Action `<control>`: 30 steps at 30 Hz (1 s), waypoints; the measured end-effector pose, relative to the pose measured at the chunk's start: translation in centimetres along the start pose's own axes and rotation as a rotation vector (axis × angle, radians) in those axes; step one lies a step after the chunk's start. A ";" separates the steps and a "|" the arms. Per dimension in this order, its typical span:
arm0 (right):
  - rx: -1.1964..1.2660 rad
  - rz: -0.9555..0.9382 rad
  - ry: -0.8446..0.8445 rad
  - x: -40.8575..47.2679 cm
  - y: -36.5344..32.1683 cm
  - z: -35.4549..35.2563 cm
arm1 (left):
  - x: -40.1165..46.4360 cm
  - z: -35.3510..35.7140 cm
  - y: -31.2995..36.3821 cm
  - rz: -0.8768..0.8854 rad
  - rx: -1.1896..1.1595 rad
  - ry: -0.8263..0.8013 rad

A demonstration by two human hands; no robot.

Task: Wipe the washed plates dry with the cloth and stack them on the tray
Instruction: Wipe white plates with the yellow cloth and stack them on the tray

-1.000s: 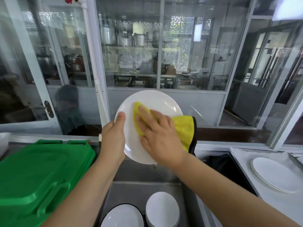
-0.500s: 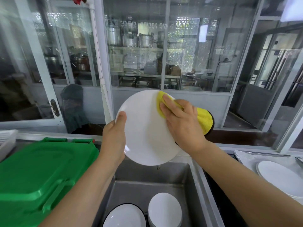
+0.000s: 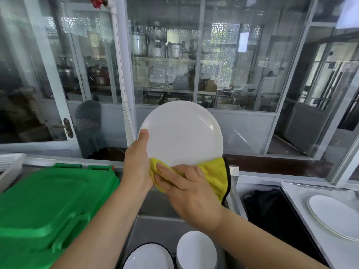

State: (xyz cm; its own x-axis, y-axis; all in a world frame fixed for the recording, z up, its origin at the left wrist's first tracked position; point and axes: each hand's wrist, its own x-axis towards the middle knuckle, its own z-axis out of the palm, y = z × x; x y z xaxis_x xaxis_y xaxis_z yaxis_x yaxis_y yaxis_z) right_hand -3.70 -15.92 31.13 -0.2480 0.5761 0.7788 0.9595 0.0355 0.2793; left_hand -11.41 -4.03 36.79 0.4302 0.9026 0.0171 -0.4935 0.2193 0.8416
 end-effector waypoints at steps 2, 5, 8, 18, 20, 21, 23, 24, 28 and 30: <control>-0.040 -0.056 -0.007 -1.1 1.5 -0.6 | 0.1 -0.4 0.5 0.024 0.033 0.015; -0.055 -0.020 0.006 -2.2 4.5 -1.6 | 0.3 -0.9 1.3 0.072 0.063 0.019; -0.058 0.134 0.077 -1.9 5.2 -1.7 | 0.2 -0.6 1.3 0.071 0.023 0.010; -0.115 -0.102 0.091 -0.8 3.2 -1.0 | -0.1 0.2 0.7 0.118 0.062 0.000; -0.158 -0.149 0.133 -1.7 5.5 -2.0 | 0.4 -0.7 2.0 0.127 0.204 -0.035; -0.171 -0.163 0.161 -2.0 6.4 -2.4 | 0.8 -0.9 2.8 0.104 0.282 -0.064; -0.180 -0.190 0.214 -2.2 7.4 -2.8 | 1.3 -1.0 4.3 0.001 0.404 -0.129; -0.180 -0.206 0.238 -1.9 7.4 -2.9 | 1.4 -0.8 4.8 -0.055 0.428 -0.148; -0.160 -0.158 0.368 0.0 6.8 -3.3 | 0.8 -0.2 5.2 -0.111 0.211 -0.127; -0.192 -0.088 0.400 0.7 6.7 -3.7 | -0.5 0.4 4.2 -0.035 0.053 -0.118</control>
State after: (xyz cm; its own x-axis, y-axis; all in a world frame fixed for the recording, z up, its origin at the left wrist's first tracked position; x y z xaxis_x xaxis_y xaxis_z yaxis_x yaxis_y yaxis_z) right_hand 2.07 -18.29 35.60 -0.3959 0.2151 0.8927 0.8997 -0.1037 0.4240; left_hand -13.41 -3.70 40.55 0.5336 0.8444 0.0479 -0.4375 0.2271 0.8701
